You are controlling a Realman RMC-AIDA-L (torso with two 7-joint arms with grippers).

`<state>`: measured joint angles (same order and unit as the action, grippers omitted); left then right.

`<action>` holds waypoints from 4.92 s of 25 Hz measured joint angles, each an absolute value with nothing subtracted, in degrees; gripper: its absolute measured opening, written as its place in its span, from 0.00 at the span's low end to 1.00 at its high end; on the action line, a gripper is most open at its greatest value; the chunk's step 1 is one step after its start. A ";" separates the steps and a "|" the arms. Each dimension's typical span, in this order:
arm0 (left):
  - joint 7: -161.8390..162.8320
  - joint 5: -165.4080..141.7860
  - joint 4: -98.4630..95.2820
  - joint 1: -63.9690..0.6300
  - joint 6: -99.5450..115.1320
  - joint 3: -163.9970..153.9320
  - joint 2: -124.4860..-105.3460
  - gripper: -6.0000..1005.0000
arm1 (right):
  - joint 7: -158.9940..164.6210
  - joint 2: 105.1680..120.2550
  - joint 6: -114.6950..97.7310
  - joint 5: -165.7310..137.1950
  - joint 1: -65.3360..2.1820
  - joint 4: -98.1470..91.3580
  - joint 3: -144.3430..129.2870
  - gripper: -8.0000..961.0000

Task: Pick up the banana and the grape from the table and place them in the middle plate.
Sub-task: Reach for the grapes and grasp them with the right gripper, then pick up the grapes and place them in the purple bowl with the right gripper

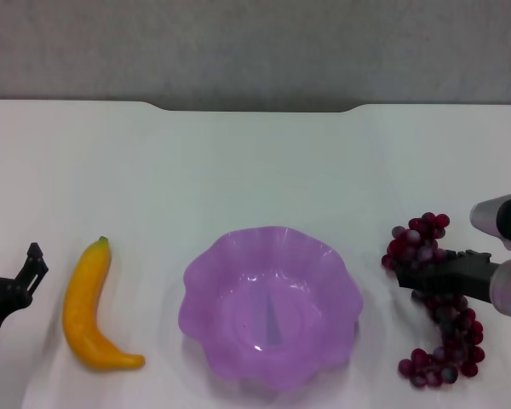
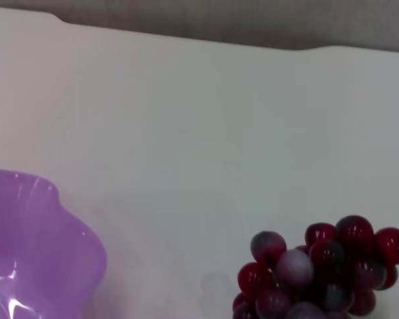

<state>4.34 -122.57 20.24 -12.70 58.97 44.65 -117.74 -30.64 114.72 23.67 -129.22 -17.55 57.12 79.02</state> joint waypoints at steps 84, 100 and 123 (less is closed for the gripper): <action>4.30 -122.17 20.21 -12.22 58.88 45.07 -117.69 0.88 | -31.08 114.90 -3.02 -129.60 -13.39 50.74 67.32 0.41; 4.25 -122.15 20.19 -12.05 58.90 45.25 -117.65 0.88 | -31.33 114.69 -12.28 -133.14 -10.37 58.98 63.83 0.38; 4.21 -122.08 19.94 -12.36 58.97 45.27 -117.59 0.88 | -31.34 114.61 1.14 -134.38 -8.94 81.98 62.75 0.37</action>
<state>4.21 -122.08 19.94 -12.36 58.97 45.26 -117.59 -31.34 114.61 1.14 -134.38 -8.94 81.98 62.75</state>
